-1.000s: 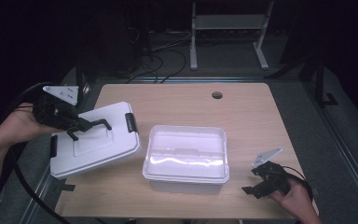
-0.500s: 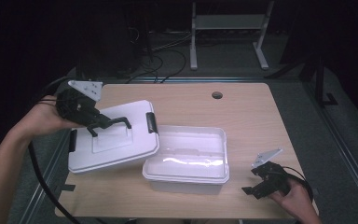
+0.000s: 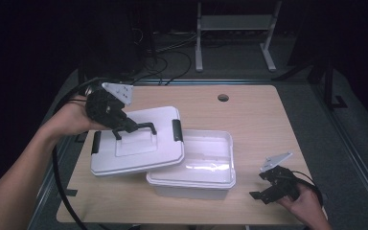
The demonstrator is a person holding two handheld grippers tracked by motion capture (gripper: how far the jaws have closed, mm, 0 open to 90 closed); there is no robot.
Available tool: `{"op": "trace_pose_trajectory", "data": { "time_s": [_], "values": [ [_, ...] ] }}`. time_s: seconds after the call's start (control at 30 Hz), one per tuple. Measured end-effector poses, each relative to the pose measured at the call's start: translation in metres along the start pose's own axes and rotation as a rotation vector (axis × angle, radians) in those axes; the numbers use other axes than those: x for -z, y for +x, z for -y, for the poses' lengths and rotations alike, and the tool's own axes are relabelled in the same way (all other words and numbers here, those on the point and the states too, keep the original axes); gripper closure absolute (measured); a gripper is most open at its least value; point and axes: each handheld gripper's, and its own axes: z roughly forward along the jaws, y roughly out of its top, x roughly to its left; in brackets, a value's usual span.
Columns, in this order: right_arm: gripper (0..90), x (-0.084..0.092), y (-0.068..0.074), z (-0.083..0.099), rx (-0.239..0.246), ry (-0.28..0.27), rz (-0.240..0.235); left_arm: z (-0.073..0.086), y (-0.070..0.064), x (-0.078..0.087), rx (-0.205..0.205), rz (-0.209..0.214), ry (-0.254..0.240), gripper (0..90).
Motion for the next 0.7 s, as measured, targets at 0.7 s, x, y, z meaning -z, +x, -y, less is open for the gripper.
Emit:
{"op": "trace_pose_trajectory", "data": {
  "time_s": [0.7],
  "values": [
    [18.8, 0.0, 0.003, -0.002, 0.014, -0.003, 0.0, -0.046, -0.001, -0.027, -0.061, 0.056, -0.01, 84.8]
  ]
}}
